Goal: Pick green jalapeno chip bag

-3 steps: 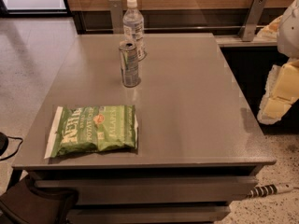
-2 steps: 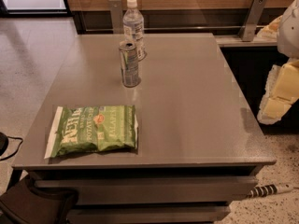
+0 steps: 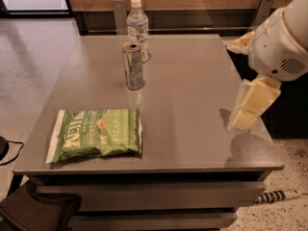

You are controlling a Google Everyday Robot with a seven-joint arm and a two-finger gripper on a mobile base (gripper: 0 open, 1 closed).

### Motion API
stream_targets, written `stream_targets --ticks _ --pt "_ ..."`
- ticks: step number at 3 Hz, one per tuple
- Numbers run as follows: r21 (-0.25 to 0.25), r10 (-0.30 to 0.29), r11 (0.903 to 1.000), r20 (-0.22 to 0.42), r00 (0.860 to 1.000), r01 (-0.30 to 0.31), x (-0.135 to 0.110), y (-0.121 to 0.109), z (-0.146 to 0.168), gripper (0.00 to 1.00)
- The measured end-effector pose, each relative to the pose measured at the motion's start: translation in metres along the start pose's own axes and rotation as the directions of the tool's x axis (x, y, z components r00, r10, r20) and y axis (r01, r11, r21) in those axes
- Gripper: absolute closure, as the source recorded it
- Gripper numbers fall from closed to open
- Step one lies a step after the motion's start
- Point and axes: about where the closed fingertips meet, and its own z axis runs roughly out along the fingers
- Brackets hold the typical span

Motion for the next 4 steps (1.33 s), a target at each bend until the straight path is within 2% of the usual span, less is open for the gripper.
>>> stream_targets --ticks 1,2,3,4 --pt "-0.047 -0.007 0.9988 0.153 0.988 0.014 -0.033 0.007 0.045 0.00" --pt "-0.114 0.028 0.9935 0.307 0.951 0.007 -0.065 0.018 0.086 0.00" --pt "-0.185 0.100 0.9825 0.436 0.895 -0.019 -0.099 0.031 0.113 0.00" --pt "-0.219 0.143 0.9753 0.520 0.842 -0.031 -0.124 0.041 0.125 0.00"
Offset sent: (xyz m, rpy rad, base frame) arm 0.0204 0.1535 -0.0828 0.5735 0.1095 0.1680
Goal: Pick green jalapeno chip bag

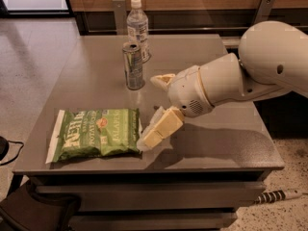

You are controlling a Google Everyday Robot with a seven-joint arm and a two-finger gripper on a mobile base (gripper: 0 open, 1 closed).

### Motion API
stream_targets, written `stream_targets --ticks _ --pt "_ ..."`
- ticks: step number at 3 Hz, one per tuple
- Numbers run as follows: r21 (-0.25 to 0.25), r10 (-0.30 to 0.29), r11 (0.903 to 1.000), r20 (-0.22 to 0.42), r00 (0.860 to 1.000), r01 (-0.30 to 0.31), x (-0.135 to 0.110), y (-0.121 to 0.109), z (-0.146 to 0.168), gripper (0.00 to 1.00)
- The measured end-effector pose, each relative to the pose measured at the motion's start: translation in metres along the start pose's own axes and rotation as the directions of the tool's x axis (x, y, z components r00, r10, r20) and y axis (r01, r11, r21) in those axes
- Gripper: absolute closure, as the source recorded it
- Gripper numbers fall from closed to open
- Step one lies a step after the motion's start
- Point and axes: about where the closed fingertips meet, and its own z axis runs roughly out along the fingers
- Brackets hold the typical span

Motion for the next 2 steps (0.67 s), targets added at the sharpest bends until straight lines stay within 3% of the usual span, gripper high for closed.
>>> stream_targets --ticks 1,2 --pt "0.008 0.002 1.0000 0.083 0.997 -0.003 -0.0175 0.0087 0.0215 0.00" --pt "0.008 0.002 1.0000 0.083 0.997 -0.003 -0.0176 0.0088 0.0215 0.00"
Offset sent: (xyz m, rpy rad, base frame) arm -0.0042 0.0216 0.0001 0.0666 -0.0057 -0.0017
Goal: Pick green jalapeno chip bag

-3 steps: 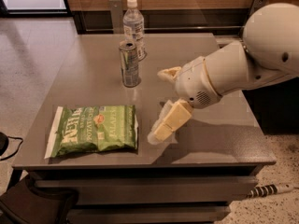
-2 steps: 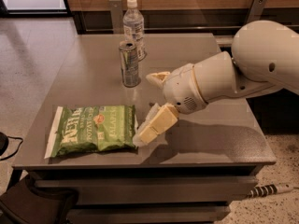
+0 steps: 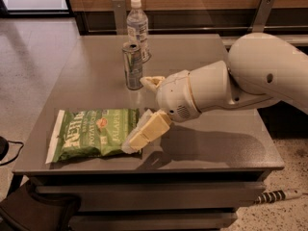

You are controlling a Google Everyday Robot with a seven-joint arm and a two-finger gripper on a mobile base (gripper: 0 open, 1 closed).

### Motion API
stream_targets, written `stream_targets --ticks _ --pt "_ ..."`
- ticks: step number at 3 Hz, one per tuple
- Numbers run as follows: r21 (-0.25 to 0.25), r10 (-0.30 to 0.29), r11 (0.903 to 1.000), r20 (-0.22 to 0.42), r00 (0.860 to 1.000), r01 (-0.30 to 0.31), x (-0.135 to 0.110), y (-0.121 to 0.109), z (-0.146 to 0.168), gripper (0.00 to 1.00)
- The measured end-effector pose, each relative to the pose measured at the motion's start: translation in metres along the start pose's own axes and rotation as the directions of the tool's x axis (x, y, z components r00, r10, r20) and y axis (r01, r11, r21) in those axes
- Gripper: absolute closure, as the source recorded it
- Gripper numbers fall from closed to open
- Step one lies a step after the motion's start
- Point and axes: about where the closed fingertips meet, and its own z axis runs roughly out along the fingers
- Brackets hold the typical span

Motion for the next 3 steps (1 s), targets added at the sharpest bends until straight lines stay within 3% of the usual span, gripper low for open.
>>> stream_targets --ticks 3 --pt "-0.041 -0.032 0.9987 -0.061 0.998 0.030 0.015 0.017 0.078 0.00"
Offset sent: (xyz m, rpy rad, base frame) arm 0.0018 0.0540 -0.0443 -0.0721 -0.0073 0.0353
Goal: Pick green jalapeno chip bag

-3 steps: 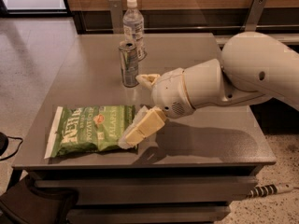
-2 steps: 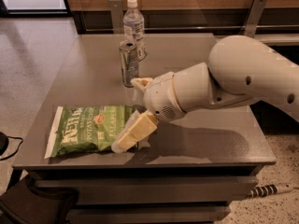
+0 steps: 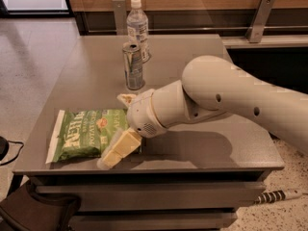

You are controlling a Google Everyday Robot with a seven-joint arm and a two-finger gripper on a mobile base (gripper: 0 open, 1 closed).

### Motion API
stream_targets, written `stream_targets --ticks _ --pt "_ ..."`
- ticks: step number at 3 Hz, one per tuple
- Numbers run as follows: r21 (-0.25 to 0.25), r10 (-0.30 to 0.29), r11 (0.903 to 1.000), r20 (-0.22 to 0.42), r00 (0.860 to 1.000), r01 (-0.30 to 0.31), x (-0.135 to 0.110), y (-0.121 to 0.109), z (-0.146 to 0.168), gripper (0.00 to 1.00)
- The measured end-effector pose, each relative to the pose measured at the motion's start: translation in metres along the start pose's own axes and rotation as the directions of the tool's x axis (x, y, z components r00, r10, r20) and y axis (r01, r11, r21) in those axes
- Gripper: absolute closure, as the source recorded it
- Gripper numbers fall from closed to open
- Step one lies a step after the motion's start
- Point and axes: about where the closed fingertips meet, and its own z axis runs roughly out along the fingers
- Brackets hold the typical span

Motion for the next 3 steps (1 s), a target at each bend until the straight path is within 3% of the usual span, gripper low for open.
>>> stream_targets --ticks 1,2,3 --pt "-0.011 -0.012 0.9999 0.006 1.000 0.012 0.0088 0.0038 0.0187 0.03" --pt "-0.012 -0.016 0.9998 0.004 1.000 0.016 0.0067 0.0049 0.0179 0.26" --pt "-0.013 -0.021 0.9997 0.003 1.000 0.021 0.0046 0.0066 0.0184 0.57"
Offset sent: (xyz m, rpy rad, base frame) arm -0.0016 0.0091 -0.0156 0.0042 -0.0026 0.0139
